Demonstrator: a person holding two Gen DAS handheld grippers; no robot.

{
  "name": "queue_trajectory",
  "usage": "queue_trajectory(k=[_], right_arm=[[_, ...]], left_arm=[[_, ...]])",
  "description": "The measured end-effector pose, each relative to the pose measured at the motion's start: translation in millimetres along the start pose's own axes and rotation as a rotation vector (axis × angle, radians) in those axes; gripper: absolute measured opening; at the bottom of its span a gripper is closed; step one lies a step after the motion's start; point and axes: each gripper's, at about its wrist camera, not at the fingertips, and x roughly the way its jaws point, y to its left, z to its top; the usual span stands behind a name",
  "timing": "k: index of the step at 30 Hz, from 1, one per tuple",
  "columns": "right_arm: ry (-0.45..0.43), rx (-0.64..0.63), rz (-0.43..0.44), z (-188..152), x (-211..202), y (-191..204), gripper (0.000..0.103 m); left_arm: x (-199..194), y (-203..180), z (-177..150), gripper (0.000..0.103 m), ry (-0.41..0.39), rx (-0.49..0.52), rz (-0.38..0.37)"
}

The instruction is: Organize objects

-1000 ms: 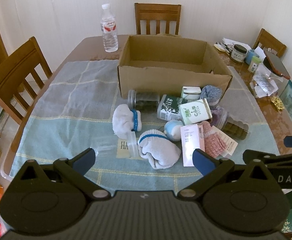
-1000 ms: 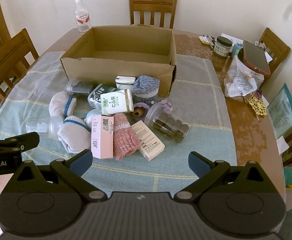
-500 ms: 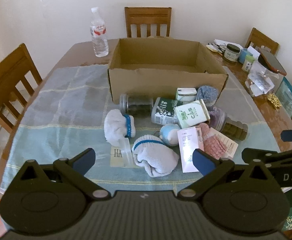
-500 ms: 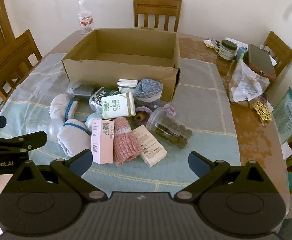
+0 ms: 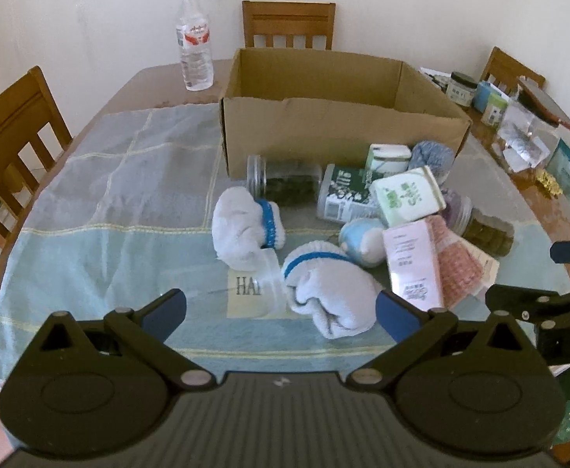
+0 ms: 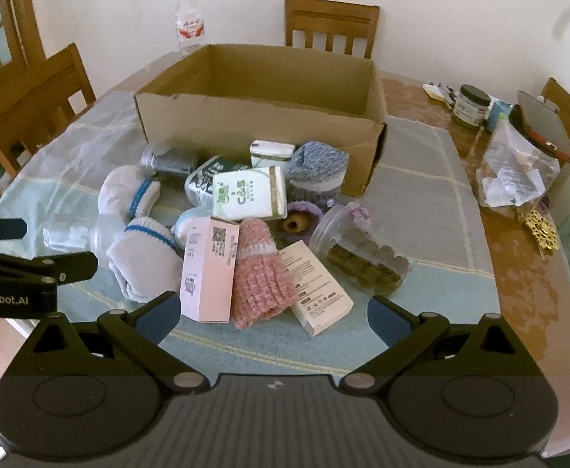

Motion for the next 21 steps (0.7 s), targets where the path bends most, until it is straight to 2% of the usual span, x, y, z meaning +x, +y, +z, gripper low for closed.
queue_trajectory(k=[21], right_arm=[[0.088, 0.071, -0.005, -10.8, 32.8, 7.6, 0.103]], left_arm=[[59.8, 47.4, 8.7, 0.103, 0.067, -0.103, 0.017]])
